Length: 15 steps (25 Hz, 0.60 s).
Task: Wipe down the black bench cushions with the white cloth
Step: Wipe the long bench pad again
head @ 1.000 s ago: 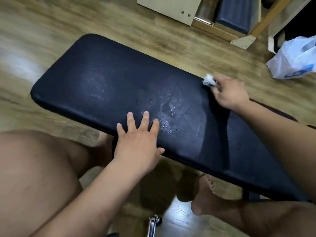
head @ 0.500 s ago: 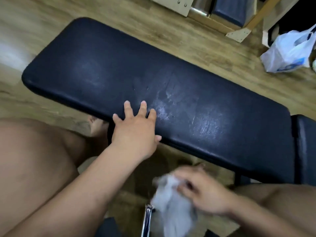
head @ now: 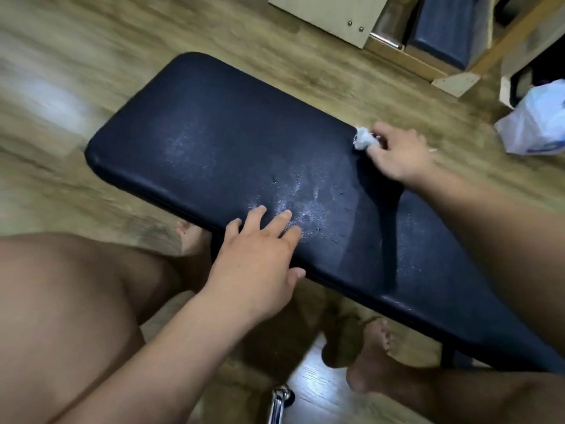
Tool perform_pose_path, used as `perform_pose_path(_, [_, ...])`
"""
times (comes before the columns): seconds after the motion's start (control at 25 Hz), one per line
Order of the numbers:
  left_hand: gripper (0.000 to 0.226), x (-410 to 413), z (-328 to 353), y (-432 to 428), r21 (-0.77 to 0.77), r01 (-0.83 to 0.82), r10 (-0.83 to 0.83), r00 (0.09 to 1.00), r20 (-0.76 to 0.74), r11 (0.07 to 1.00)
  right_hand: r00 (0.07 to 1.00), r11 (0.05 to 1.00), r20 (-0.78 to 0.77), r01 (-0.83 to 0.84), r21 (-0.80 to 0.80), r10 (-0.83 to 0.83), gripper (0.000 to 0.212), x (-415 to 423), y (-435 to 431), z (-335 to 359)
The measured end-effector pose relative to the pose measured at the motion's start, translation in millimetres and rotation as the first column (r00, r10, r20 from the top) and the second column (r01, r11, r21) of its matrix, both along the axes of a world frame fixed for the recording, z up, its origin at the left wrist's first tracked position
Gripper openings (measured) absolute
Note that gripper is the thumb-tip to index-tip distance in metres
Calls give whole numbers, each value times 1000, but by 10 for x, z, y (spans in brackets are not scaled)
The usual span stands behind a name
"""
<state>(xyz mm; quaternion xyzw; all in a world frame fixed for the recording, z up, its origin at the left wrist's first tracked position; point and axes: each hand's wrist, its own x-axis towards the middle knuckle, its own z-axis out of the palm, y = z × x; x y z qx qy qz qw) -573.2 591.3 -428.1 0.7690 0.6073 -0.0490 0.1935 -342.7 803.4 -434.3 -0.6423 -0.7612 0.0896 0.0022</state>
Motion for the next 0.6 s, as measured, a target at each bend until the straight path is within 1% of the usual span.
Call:
perform_pose_path(0.04, [65, -23, -17, -12, 2, -2, 2, 1000, 3, 1000, 1000, 1000, 13, -3, 6, 3, 30, -94, -101, -46])
perform_pose_path(0.08, [65, -40, -33, -18, -5, -6, 6, 1000, 5, 1000, 1000, 1000, -8, -20, -15, 20, 36, -174, -242, -45])
perform_pose_path(0.12, [65, -41, -38, -14, -24, -5, 6, 1000, 7, 1000, 998, 996, -51, -47, -76, 43, 37, -210, -414, -34])
perform_pose_path(0.2, [63, -15, 11, 26, -58, -8, 9, 1000, 21, 998, 977, 968, -178, -150, -202, 114, 26, -279, -857, 42])
perform_pose_path(0.28, [60, -24, 93, 65, -37, -49, 50, 997, 53, 998, 939, 915, -302, -260, -308, 165, 14, -426, -1477, 8])
perform_pose_path(0.32, [59, -42, 110, 98, 4, -94, 93, 994, 64, 996, 910, 865, -378, -321, -385, 170, 13, -507, -1840, -65])
perform_pose_path(0.36, [60, -59, 120, 123, 48, -147, 144, 987, 71, 988, 873, 795, -470, -375, -476, 131, 16, -577, -2227, -179])
perform_pose_path(0.4, [63, -80, 117, 134, 71, -197, 192, 979, 72, 978, 836, 706, -546, -421, -570, 58, 19, -630, -2583, -286])
perform_pose_path(0.44, [67, -104, 86, 134, 64, -239, 234, 970, 67, 969, 805, 627, -594, -458, -631, -10, 19, -656, -2882, -354])
perform_pose_path(0.48, [72, -120, 44, 125, 33, -268, 266, 963, 52, 963, 768, 586, -637, -491, -645, -57, 15, -644, -3056, -386])
perform_pose_path(0.52, [78, -146, -4, 106, -6, -282, 282, 959, 26, 959, 722, 610, -684, -496, -617, -104, 11, -625, -3056, -355])
perform_pose_path(0.56, [82, -173, -58, 65, -36, -274, 274, 962, -15, 961, 684, 677, -713, -452, -582, -156, 9, -606, -2945, -287])
perform_pose_path(0.6, [85, -185, -83, 16, -61, -254, 251, 967, -50, 965, 667, 758, -717, -358, -545, -201, 11, -551, -2754, -156])
